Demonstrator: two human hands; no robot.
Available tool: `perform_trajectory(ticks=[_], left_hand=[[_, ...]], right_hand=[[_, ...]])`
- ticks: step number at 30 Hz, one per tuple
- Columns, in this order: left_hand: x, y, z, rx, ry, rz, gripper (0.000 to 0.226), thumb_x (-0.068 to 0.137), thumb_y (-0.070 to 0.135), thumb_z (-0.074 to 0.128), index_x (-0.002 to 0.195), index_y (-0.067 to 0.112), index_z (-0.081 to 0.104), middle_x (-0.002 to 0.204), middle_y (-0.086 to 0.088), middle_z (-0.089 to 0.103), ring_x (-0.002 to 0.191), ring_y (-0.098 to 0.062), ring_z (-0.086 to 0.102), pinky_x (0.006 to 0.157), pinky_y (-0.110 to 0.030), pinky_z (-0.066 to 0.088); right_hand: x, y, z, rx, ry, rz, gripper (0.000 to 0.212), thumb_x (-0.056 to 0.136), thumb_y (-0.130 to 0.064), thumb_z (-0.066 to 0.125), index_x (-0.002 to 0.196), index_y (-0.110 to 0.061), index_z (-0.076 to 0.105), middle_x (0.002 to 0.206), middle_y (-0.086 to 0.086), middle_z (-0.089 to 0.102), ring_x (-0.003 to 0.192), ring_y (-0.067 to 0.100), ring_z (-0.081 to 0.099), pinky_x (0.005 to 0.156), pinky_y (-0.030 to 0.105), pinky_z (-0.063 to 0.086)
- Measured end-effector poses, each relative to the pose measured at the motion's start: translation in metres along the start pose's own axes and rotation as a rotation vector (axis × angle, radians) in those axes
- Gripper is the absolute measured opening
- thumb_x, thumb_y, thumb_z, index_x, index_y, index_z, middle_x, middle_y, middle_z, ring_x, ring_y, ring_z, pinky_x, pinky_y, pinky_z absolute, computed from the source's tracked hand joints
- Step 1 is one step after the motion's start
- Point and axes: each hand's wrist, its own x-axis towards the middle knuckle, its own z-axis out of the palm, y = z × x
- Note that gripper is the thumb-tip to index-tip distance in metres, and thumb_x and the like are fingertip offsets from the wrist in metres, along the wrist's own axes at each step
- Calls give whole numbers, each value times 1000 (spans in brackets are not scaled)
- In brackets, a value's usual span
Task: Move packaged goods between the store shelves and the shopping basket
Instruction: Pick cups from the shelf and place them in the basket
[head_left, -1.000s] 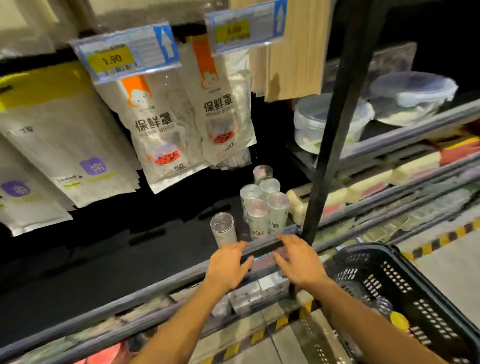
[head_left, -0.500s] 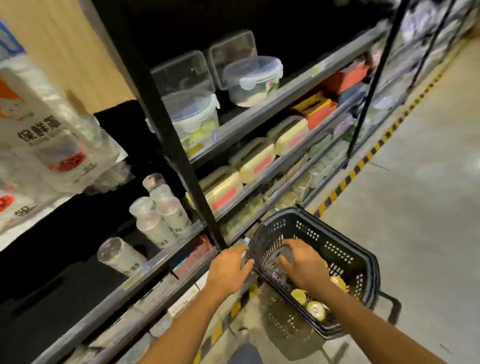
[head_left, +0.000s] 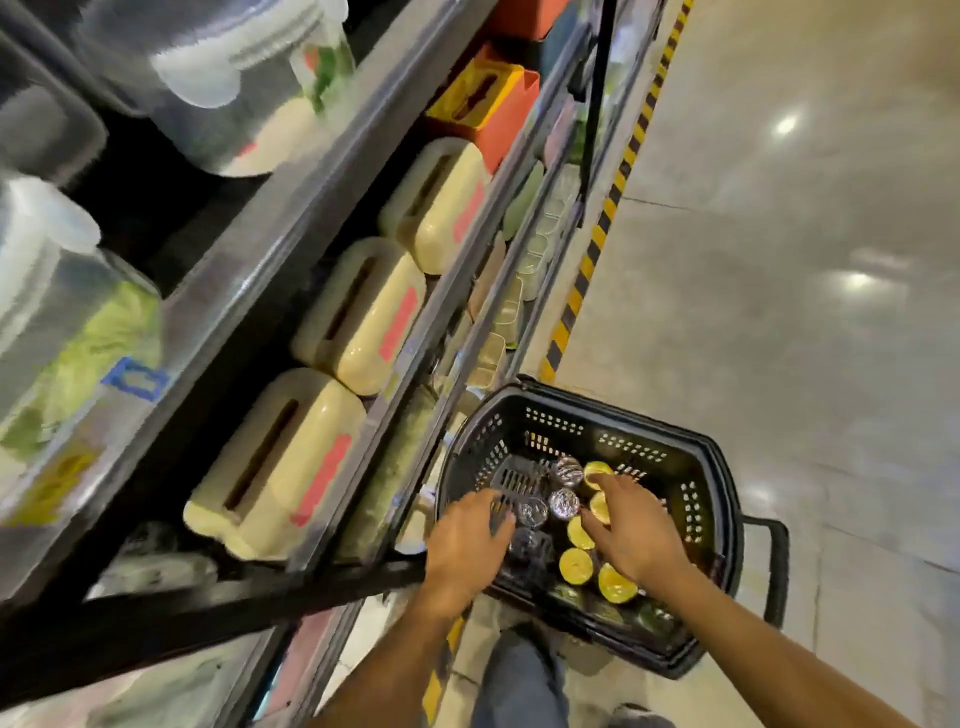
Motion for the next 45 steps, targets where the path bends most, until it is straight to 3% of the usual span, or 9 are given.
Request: perform_trajectory(ticks=[4, 13, 19, 24, 27, 32, 36, 39, 45], left_hand=[[71, -25, 47, -18, -108, -25, 42, 96, 41, 45, 134, 23, 47, 132, 0, 53, 121, -19, 49, 98, -28, 37], [197, -78, 205, -29, -209, -99, 40, 91, 37, 55, 124, 15, 52, 121, -8, 58, 108, -26, 56, 87, -36, 46], [240, -107, 295, -116, -275, -104, 81, 80, 37, 72, 146, 17, 28, 145, -8, 36, 131, -25, 38, 102, -36, 38], [251, -118, 340, -138, -283, -95, 98, 66, 32, 84, 145, 20, 28, 148, -5, 34, 135, -24, 35, 107, -37, 35], [250, -118, 349, -189, -170, -124, 91, 65, 26, 85, 141, 21, 35, 142, -2, 43, 130, -23, 41, 104, -37, 40], [248, -117, 345, -202, -116, -175, 77, 67, 26, 84, 134, 21, 45, 134, -5, 53, 124, -25, 47, 100, -37, 43], [242, -109, 329, -227, -85, -199, 77, 66, 28, 84, 134, 21, 47, 132, -5, 55, 124, -24, 49, 100, -39, 45], [229, -97, 308, -243, -76, -218, 80, 66, 29, 84, 135, 22, 45, 133, -4, 54, 124, -23, 49, 100, -38, 46], [187, -63, 238, -281, -85, -220, 76, 63, 30, 85, 128, 25, 45, 123, -3, 57, 116, -23, 51, 91, -31, 43]], right_hand=[[59, 27, 47, 7, -40, 132, 47, 95, -36, 47, 136, -16, 40, 131, 6, 50, 119, 24, 48, 92, 31, 40], [169, 118, 206, 43, -137, 291, 50, 90, -32, 55, 132, -9, 42, 128, 14, 50, 118, 32, 46, 87, 36, 42], [208, 167, 294, 16, -162, 304, 74, 85, -37, 64, 144, -10, 29, 139, 13, 42, 133, 29, 31, 102, 36, 32], [219, 180, 337, -34, -109, 316, 95, 77, -46, 71, 148, -12, 19, 148, 11, 36, 142, 30, 16, 113, 40, 20], [222, 177, 347, 40, 14, 364, 90, 74, -43, 75, 146, -16, 28, 147, 10, 38, 142, 29, 16, 113, 40, 19], [219, 175, 345, 126, 114, 359, 79, 72, -36, 79, 138, -15, 43, 141, 14, 45, 139, 32, 25, 110, 41, 23], [210, 172, 333, 209, 179, 330, 78, 65, -35, 83, 132, -13, 51, 125, 12, 57, 124, 32, 45, 103, 43, 37], [199, 163, 316, 256, 177, 323, 77, 65, -38, 83, 131, -13, 51, 119, 8, 60, 114, 27, 51, 96, 38, 42], [161, 131, 246, 351, 209, 307, 80, 65, -30, 84, 134, -13, 48, 126, 8, 58, 119, 24, 51, 95, 32, 41]])
